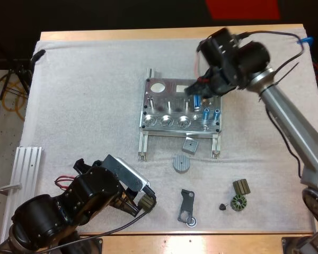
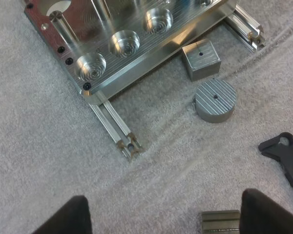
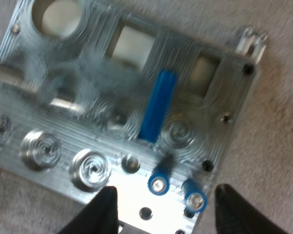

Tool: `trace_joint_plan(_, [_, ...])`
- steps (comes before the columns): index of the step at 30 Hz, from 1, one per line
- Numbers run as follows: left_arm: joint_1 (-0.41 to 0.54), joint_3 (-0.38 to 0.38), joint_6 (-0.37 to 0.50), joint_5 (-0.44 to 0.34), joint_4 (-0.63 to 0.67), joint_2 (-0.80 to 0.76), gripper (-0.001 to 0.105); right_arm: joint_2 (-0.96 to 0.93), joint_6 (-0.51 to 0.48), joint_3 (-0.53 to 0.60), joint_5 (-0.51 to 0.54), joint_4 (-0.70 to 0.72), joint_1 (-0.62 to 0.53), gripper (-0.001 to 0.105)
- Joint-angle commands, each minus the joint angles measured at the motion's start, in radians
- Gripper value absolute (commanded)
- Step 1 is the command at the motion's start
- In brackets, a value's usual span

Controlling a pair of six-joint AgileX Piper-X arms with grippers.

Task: Load cells from right to left

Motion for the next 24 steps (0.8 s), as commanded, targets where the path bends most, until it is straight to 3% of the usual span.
trace_joint_plan(1, [-0.002,-0.004,0.001,-0.025,0.004,0.0,0.063,-0.006,0.009,-0.006,-0.015,-0.018,-0.009,0.051])
trace_joint_plan(24, [-0.002,-0.004,0.001,-0.025,0.004,0.0,0.063,0.266,0.012,-0.003,-0.015,-0.176,-0.022,0.052])
